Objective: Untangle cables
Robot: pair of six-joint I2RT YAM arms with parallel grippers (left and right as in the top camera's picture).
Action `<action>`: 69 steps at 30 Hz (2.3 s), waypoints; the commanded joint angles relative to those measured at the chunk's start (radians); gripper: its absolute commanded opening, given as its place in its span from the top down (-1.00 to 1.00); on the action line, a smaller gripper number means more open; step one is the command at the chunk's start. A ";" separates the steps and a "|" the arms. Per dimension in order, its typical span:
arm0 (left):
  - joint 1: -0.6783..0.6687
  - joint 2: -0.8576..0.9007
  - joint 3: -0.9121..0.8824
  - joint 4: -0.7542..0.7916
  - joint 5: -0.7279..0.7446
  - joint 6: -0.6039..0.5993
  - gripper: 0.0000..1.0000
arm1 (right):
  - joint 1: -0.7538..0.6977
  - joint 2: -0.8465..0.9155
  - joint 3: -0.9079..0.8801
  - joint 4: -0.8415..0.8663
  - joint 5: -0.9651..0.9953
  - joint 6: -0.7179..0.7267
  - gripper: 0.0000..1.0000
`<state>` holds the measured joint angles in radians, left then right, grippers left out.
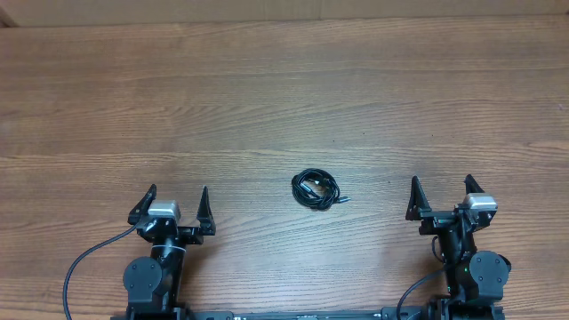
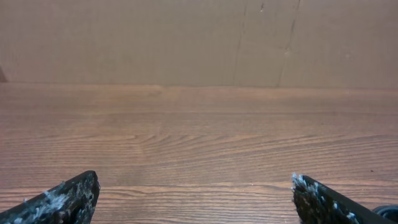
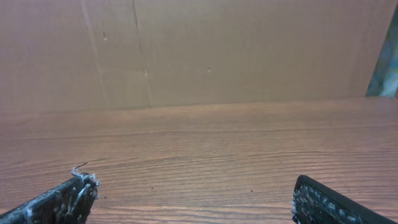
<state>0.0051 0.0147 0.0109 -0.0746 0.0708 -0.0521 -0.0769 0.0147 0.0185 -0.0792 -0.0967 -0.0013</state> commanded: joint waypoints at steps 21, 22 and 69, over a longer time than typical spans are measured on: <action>-0.006 -0.010 -0.006 0.002 0.000 0.004 -0.99 | 0.005 -0.012 -0.011 0.004 0.006 -0.007 -1.00; -0.006 -0.010 -0.006 0.002 0.000 0.004 -0.99 | 0.005 -0.012 -0.011 0.004 0.006 -0.007 -1.00; -0.005 0.302 0.528 -0.335 0.156 0.016 -0.99 | 0.005 -0.012 -0.011 0.004 0.006 -0.007 -1.00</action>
<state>0.0051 0.2298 0.4374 -0.3672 0.1520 -0.0456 -0.0769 0.0147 0.0185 -0.0795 -0.0967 -0.0013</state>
